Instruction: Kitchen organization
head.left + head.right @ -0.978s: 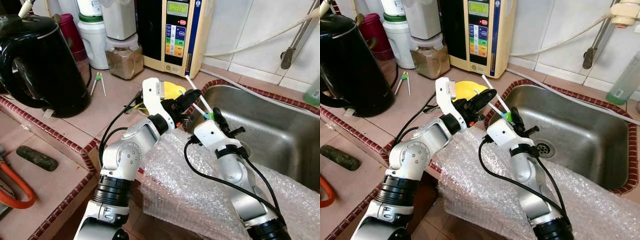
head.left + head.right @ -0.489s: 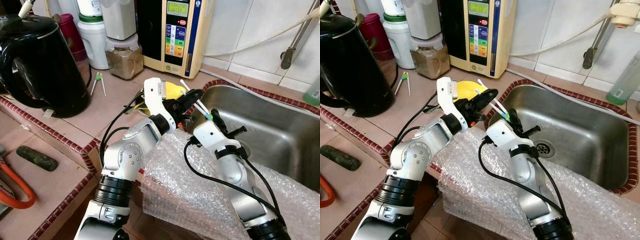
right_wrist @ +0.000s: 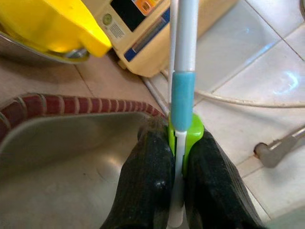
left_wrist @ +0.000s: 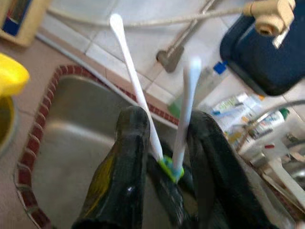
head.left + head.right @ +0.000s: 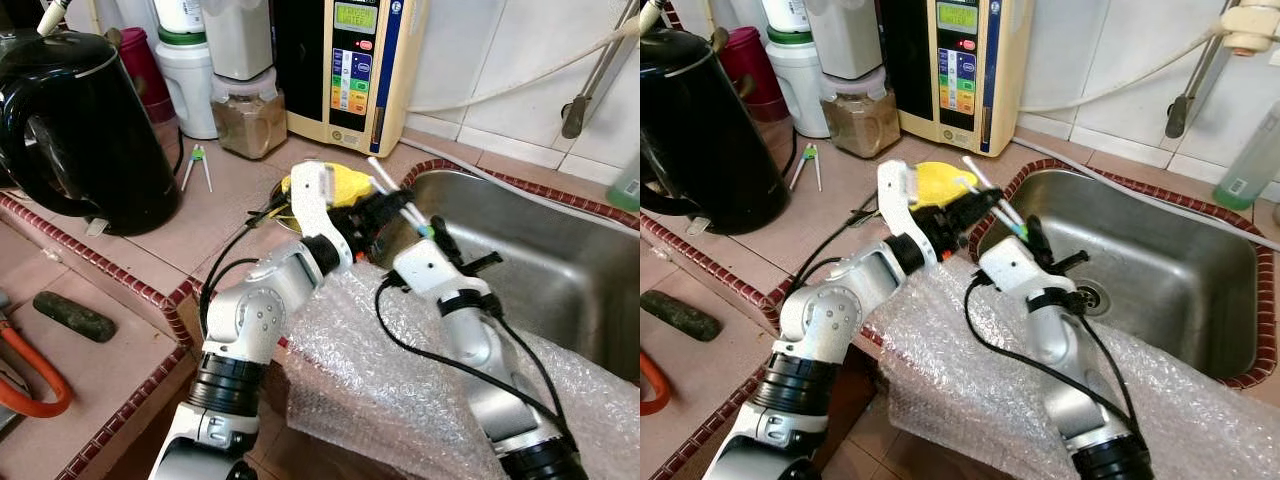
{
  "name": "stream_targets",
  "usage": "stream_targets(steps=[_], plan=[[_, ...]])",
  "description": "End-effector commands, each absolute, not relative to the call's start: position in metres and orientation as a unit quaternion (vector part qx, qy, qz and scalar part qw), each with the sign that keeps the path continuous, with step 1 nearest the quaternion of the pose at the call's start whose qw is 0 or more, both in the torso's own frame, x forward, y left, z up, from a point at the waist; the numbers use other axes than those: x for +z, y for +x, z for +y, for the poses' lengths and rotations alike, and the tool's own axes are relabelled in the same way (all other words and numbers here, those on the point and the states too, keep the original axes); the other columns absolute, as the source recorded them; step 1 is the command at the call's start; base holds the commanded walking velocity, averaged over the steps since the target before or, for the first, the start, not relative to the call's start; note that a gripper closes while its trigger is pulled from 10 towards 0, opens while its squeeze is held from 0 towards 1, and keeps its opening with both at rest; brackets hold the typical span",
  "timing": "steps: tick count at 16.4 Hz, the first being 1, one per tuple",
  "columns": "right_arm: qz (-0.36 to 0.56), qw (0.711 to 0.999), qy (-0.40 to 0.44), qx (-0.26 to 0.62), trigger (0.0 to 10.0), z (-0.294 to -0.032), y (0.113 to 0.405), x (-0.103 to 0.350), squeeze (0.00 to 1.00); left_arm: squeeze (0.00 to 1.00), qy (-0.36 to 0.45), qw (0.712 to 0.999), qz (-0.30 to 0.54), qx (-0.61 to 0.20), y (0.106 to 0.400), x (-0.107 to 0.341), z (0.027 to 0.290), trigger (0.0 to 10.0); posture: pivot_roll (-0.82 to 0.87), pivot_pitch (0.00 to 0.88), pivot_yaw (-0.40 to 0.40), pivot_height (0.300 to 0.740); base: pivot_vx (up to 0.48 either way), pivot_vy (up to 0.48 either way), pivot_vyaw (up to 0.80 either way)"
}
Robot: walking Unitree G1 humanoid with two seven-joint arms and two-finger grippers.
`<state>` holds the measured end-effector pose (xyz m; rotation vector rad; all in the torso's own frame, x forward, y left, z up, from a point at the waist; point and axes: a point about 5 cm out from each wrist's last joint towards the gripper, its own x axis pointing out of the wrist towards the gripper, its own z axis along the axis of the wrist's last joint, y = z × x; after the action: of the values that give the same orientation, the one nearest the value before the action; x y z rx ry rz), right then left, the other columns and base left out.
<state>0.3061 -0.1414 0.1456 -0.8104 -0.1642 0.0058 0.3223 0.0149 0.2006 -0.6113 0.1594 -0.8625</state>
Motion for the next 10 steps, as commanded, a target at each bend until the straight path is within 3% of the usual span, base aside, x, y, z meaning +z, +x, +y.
stream_targets(steps=[1,5,10], plan=[[-0.078,0.917,-0.390,-0.008,0.0,-0.147,0.307,0.148,0.00,1.00,-0.286,0.849,0.078,-0.437,0.315,0.202,0.008,10.0,-0.16,0.050,0.048,0.740,0.000,0.000,0.00],[-0.064,0.926,-0.372,-0.010,0.0,-0.160,0.316,0.150,0.00,1.00,-0.227,0.849,0.073,-0.472,0.306,0.200,0.015,10.0,-0.14,0.058,0.045,0.740,0.000,0.000,0.00],[0.012,0.950,-0.308,-0.045,0.0,-0.197,0.337,0.146,0.00,1.00,-0.176,0.874,0.079,-0.445,0.304,0.183,0.032,10.0,-0.11,0.062,0.036,0.740,0.000,0.000,0.00]])
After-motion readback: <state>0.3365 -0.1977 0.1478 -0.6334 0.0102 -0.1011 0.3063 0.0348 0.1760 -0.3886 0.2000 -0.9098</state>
